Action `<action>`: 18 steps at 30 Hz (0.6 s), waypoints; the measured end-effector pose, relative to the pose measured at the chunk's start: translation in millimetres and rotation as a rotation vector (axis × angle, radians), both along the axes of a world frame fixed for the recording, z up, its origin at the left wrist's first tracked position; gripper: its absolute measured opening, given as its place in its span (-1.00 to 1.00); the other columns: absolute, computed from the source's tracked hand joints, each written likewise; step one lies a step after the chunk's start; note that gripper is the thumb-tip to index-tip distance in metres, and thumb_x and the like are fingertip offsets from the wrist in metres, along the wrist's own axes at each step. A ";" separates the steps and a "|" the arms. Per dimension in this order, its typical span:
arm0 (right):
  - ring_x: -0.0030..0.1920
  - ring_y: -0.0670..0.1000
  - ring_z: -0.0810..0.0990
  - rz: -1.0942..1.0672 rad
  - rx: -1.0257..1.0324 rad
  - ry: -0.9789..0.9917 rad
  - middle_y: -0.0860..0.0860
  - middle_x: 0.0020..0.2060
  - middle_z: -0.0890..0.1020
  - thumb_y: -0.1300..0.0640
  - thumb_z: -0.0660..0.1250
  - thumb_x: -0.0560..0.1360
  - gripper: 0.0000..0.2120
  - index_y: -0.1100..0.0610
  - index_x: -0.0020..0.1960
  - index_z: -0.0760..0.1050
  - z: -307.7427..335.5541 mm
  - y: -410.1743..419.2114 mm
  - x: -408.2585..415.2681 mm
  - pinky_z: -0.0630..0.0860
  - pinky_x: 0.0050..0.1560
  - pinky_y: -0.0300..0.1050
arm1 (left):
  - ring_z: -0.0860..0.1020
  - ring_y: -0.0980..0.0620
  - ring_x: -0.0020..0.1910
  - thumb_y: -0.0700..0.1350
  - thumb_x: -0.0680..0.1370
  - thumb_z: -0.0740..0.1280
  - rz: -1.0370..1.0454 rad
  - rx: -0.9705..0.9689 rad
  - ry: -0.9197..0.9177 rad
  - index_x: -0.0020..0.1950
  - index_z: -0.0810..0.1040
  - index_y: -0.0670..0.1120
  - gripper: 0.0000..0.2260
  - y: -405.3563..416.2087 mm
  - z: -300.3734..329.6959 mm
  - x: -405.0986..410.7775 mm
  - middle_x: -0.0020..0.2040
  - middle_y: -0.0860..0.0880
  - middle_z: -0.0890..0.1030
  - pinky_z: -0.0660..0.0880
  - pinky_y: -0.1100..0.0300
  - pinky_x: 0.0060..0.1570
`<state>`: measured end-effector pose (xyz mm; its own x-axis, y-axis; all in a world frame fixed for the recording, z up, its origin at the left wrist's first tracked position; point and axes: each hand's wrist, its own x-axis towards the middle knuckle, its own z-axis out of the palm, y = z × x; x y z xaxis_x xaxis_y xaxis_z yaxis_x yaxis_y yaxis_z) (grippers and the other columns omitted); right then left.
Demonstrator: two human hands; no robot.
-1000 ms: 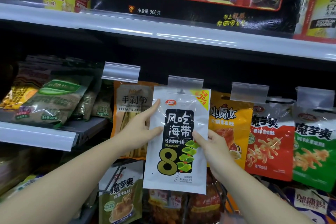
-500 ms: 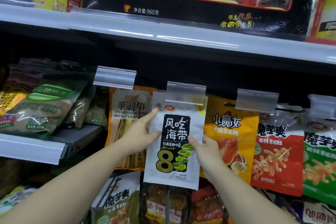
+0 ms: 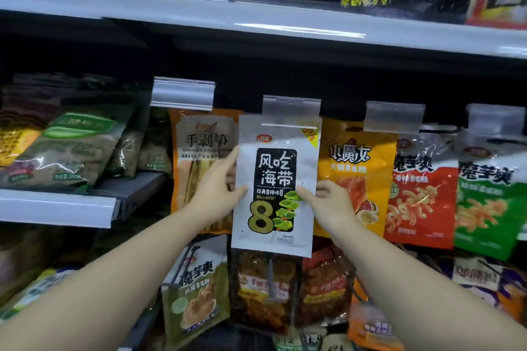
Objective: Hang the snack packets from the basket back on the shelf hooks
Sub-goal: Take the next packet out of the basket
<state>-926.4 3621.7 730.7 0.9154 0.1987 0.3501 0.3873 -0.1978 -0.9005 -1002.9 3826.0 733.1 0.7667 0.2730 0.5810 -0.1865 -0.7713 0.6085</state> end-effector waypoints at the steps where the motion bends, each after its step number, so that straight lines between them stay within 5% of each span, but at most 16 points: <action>1: -0.15 -0.01 0.61 -0.022 -0.021 -0.010 0.01 -0.14 0.63 0.03 0.45 0.45 -0.71 0.18 0.04 0.50 -0.2 -2.5 -3.9 0.51 -0.18 -0.14 | 0.44 0.04 0.28 -0.13 0.51 0.40 0.030 0.033 -0.003 0.55 0.06 0.12 -0.27 -1.0 -3.5 -4.4 0.38 -0.02 0.36 0.35 0.16 0.32; 4: -0.20 -0.08 0.51 -0.116 -0.081 -0.061 -0.06 -0.22 0.54 0.07 0.43 0.47 -0.72 0.17 0.09 0.47 -5.4 -11.0 -19.2 0.43 -0.18 -0.17 | 0.35 0.07 0.32 -0.07 0.53 0.36 0.106 0.084 -0.046 0.53 0.16 0.06 -0.38 -5.1 -15.7 -20.4 0.43 -0.01 0.30 0.31 0.22 0.19; 9: -0.15 0.01 0.48 -0.231 -0.136 -0.137 -0.06 -0.19 0.48 0.13 0.34 0.53 -0.86 0.14 0.05 0.44 -32.6 -32.1 -51.1 0.36 -0.17 -0.17 | 0.41 0.14 0.05 -0.03 0.55 0.32 0.051 0.115 -0.096 0.43 0.36 0.02 -0.56 -16.9 -49.9 -47.7 0.13 0.10 0.40 0.42 0.17 0.03; 13: -0.33 -0.06 0.42 -0.158 -0.184 -0.036 -0.06 -0.29 0.44 0.12 0.29 0.57 -0.88 0.11 0.07 0.42 -68.9 -54.1 -75.0 0.31 -0.36 -0.19 | 0.49 0.09 -0.01 -0.03 0.55 0.32 -0.064 0.173 0.023 0.38 0.40 0.02 -0.61 -32.5 -96.1 -75.2 0.03 0.11 0.48 0.48 0.13 -0.05; 18: -0.28 -0.05 0.44 -0.094 -0.237 0.036 -0.08 -0.35 0.43 0.17 0.33 0.53 -0.92 0.11 -0.04 0.43 -130.2 -69.5 -98.6 0.38 -0.16 -0.18 | 0.52 0.08 0.01 0.00 0.56 0.31 -0.085 0.148 0.270 0.38 0.41 0.04 -0.62 -55.3 -163.8 -112.8 0.04 0.11 0.51 0.53 0.09 0.03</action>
